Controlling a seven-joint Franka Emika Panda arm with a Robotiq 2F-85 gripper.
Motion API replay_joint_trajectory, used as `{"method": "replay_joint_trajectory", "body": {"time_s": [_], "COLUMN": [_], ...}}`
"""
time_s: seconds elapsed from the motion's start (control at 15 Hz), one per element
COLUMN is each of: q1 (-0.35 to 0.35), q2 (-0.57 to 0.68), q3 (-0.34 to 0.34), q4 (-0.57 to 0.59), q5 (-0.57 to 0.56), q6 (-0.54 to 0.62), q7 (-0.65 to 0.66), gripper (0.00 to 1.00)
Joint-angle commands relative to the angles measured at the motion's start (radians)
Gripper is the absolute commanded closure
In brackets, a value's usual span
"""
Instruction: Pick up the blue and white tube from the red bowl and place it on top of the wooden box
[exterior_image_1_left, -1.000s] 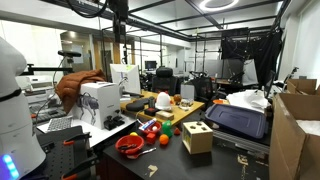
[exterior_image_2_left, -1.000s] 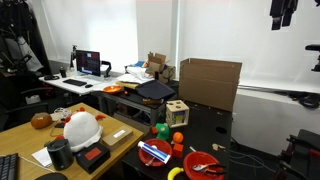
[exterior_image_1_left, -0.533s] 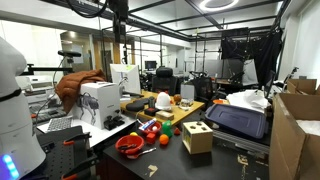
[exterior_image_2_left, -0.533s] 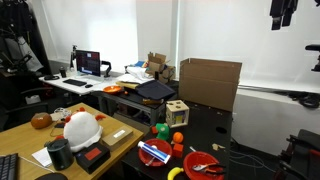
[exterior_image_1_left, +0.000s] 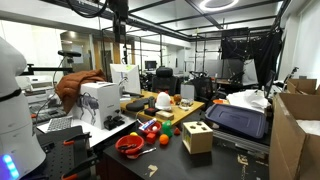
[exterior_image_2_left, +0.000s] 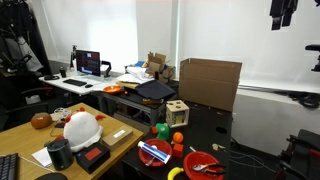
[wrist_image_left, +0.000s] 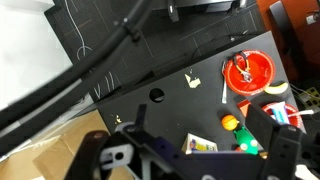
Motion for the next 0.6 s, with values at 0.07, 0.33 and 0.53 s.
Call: {"method": "replay_joint_trajectory", "body": {"time_s": [0.07, 0.33, 0.53], "q1": [0.016, 0.016, 0.018], "q2": [0.001, 0.001, 0.031], "q3": [-0.012, -0.012, -0.001], "q4": [0.002, 0.002, 0.006], "q5": [-0.006, -0.006, -0.008], "q6": [-0.003, -0.003, 0.007], "q7": [0.007, 0.007, 0.023], "gripper": [0.0, 0.0, 0.0]}}
